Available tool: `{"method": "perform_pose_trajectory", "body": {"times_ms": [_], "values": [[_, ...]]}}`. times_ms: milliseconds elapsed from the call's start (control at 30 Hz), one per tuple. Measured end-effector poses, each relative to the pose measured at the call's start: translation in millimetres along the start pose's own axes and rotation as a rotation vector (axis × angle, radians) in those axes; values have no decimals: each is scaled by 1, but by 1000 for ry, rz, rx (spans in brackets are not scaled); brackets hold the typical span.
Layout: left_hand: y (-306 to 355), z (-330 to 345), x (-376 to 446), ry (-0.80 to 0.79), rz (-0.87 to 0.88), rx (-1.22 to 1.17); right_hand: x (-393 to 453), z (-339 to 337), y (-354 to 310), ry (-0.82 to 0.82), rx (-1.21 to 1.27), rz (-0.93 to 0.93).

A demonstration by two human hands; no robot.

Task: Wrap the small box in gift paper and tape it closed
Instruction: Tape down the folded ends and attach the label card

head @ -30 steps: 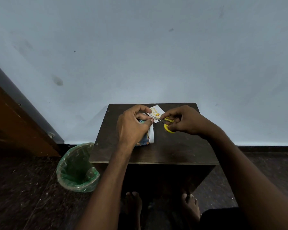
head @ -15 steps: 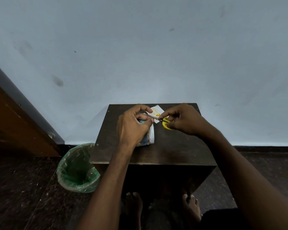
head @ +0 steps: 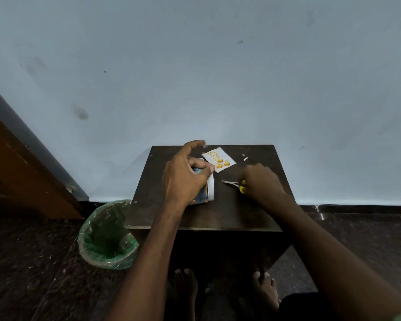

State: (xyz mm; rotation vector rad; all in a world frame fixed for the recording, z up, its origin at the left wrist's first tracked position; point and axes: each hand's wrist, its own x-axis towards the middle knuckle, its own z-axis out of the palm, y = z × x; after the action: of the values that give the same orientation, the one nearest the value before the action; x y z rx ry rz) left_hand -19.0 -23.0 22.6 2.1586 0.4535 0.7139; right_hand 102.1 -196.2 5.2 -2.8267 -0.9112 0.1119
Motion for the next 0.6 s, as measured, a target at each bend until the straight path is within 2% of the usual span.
{"method": "perform_pose_trajectory", "body": {"times_ms": [200, 333, 400, 467, 533, 600], "values": [[-4, 0, 2, -14, -13, -43, -5, 0, -19, 14, -191, -20], [-3, 1, 2, -18, -26, -75, -6, -7, -19, 70, -145, 13], [-3, 0, 2, -19, -31, -90, -7, -9, -21, 192, 74, 33], [-2, 0, 2, -20, -33, -121, -9, -10, -29, 291, 504, 61], [0, -1, 3, -25, -39, -158, -13, -16, -43, 158, 952, 122], [0, -1, 4, -28, -50, -195, -17, -17, -53, -63, 1195, 200]]}}
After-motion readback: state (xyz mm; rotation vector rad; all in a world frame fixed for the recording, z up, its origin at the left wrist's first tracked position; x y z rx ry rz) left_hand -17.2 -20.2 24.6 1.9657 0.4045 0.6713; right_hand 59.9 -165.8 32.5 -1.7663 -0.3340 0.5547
